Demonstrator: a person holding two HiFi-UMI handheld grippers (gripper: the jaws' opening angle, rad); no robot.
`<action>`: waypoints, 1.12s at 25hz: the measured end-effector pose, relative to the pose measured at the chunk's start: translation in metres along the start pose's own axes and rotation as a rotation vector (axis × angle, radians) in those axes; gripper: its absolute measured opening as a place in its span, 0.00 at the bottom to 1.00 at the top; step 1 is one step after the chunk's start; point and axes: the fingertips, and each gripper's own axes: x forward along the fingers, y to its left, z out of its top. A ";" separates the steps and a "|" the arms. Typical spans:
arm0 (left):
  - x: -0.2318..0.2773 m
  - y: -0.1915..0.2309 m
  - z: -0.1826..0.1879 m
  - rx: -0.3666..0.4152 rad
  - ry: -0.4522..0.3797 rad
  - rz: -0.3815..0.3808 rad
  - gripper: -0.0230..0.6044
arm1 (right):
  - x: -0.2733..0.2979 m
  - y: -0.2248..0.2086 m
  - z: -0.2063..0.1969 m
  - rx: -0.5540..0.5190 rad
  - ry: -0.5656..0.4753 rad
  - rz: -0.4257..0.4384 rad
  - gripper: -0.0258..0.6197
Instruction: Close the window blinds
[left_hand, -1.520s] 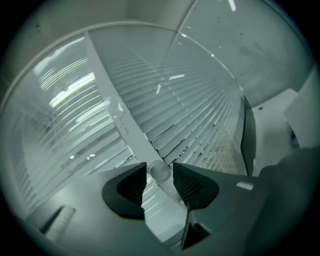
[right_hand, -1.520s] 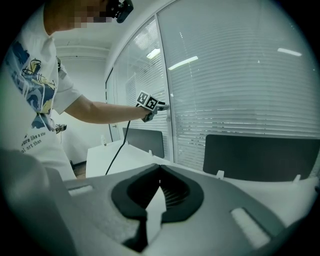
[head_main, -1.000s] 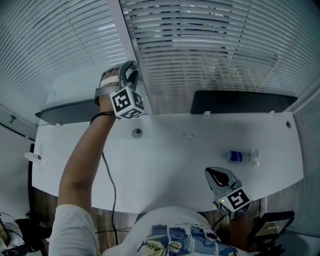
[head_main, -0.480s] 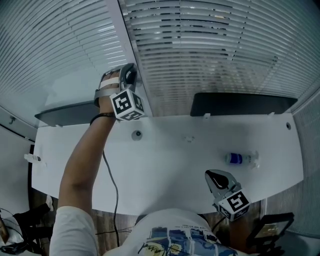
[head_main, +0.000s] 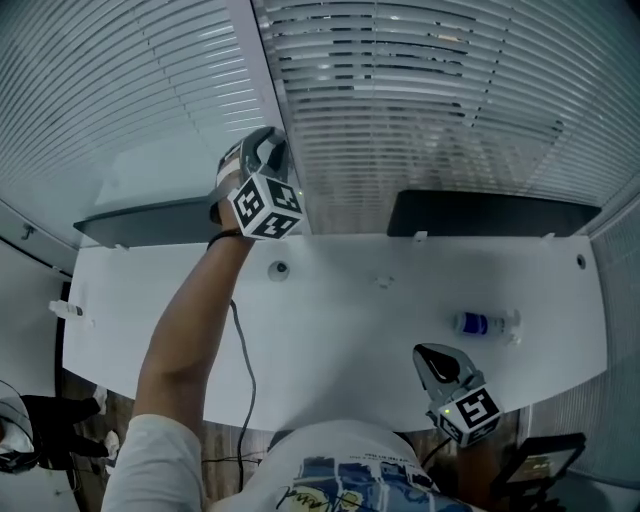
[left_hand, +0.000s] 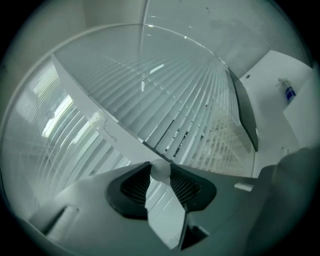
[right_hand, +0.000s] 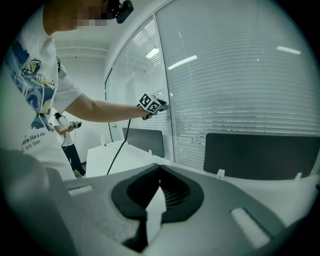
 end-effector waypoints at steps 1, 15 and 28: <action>0.001 0.002 0.000 -0.046 -0.002 0.003 0.24 | 0.001 -0.001 0.001 -0.001 -0.004 -0.003 0.04; -0.004 0.014 -0.004 -0.625 -0.043 0.032 0.24 | 0.000 -0.004 0.002 -0.002 -0.015 -0.007 0.04; -0.004 0.018 -0.011 -1.088 -0.094 -0.006 0.24 | -0.002 -0.008 0.002 0.016 -0.015 -0.013 0.04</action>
